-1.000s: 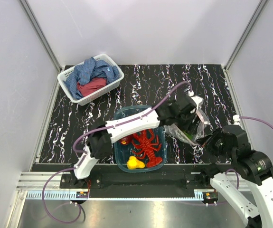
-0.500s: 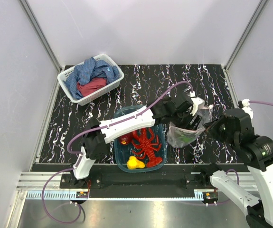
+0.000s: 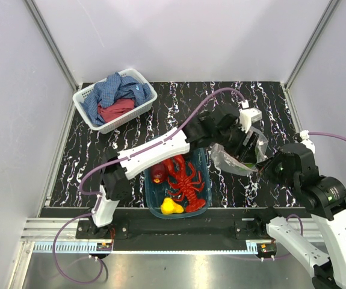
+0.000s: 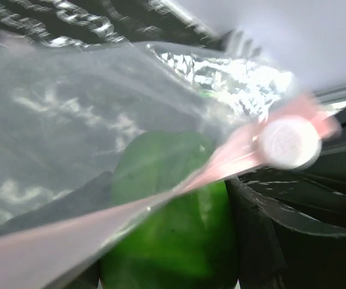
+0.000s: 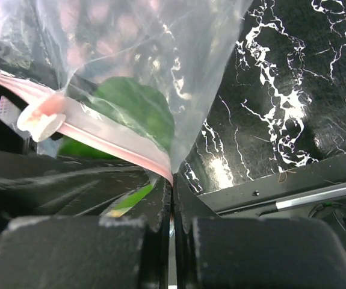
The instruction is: Open the zip-top bag and remove the fake food
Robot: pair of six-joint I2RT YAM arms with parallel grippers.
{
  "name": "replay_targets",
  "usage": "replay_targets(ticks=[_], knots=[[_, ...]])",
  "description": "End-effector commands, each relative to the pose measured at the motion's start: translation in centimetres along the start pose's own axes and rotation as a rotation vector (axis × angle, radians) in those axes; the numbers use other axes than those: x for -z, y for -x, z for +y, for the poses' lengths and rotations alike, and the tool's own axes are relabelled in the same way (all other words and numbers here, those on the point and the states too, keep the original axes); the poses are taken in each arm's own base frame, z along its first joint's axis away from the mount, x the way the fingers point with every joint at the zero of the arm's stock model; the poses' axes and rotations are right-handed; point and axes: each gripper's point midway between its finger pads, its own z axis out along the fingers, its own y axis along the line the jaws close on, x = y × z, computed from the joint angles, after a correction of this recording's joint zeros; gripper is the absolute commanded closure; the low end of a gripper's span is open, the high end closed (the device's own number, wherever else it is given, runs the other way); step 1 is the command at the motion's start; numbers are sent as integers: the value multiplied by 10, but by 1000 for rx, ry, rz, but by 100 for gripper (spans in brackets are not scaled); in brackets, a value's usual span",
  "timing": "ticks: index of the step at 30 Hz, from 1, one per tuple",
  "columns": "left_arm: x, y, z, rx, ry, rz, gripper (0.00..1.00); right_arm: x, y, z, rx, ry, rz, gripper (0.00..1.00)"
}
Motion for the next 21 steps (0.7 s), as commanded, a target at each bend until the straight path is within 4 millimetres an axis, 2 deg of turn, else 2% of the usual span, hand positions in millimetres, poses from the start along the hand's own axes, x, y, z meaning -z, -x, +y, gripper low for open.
replay_targets(ticks=[1,2,3,5,6,7,11,14,17,19,21], knots=[[38,44,-66,103,-325,-126,100,5,7,11,45,48,-17,100],[38,46,-60,163,-328,-129,100,8,9,10,46,52,-26,100],[46,60,-51,210,-336,-173,100,8,10,4,51,31,-37,100],[45,56,-39,420,-345,-140,100,12,12,0,60,28,-54,100],[48,63,-36,459,-370,-155,100,12,13,-2,64,18,-59,100],[50,61,-41,540,-409,-116,100,13,13,-2,73,17,-60,100],[52,53,-54,640,-484,-17,100,10,19,1,97,-3,-68,100],[63,50,-61,679,-530,-18,100,7,26,3,136,-14,-88,100],[83,65,-72,622,-585,-111,100,4,24,-5,165,-27,-94,100],[97,81,-85,533,-648,-176,100,-1,18,-12,164,-45,-85,100],[102,82,-94,442,-659,-165,100,0,14,-13,141,-45,-74,100]])
